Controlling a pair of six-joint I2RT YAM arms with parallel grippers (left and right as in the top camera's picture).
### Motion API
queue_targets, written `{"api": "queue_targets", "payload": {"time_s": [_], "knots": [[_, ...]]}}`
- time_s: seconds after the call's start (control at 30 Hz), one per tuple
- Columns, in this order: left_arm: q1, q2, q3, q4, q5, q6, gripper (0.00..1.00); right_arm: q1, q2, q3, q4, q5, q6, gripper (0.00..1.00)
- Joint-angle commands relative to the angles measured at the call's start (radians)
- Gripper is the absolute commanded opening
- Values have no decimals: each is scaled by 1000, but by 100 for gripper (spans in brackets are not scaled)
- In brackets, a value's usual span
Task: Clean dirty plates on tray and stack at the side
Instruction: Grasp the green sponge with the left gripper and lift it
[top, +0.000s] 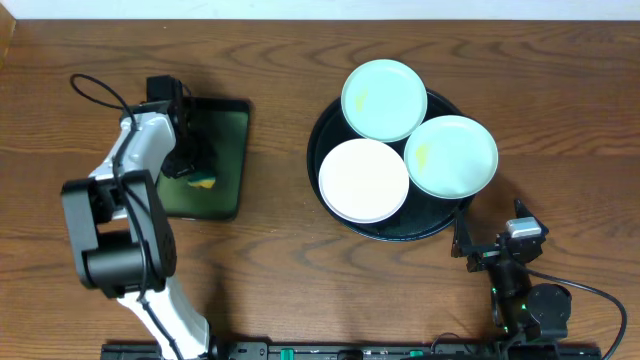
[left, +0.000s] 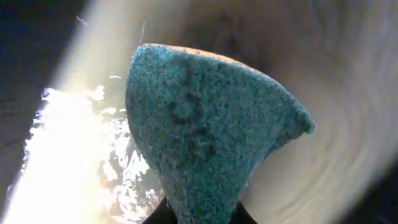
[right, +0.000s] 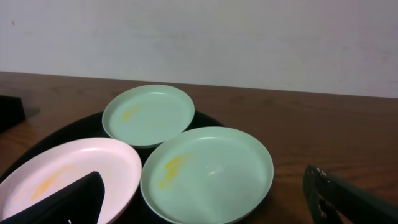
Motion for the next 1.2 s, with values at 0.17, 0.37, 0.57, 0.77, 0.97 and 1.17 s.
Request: {"api": "queue_targets", "payload": {"time_s": [0.17, 0.37, 0.57, 0.77, 0.97, 1.17], "knots": [[2, -301, 14, -41, 122, 1, 7, -10, -4, -2, -3, 2, -11, 99], [2, -377, 13, -38, 108, 1, 7, -10, -4, -2, -3, 2, -11, 99], [2, -295, -78, 46, 21, 1, 7, -10, -4, -2, -3, 2, -11, 99], [4, -175, -124, 98, 13, 1, 7, -10, -4, -2, -3, 2, -11, 99], [3, -290, -51, 65, 50, 1, 7, -10, -4, -2, -3, 2, -11, 99], [2, -525, -37, 85, 85, -3, 8, -10, -4, -2, -3, 2, -11, 99]]}}
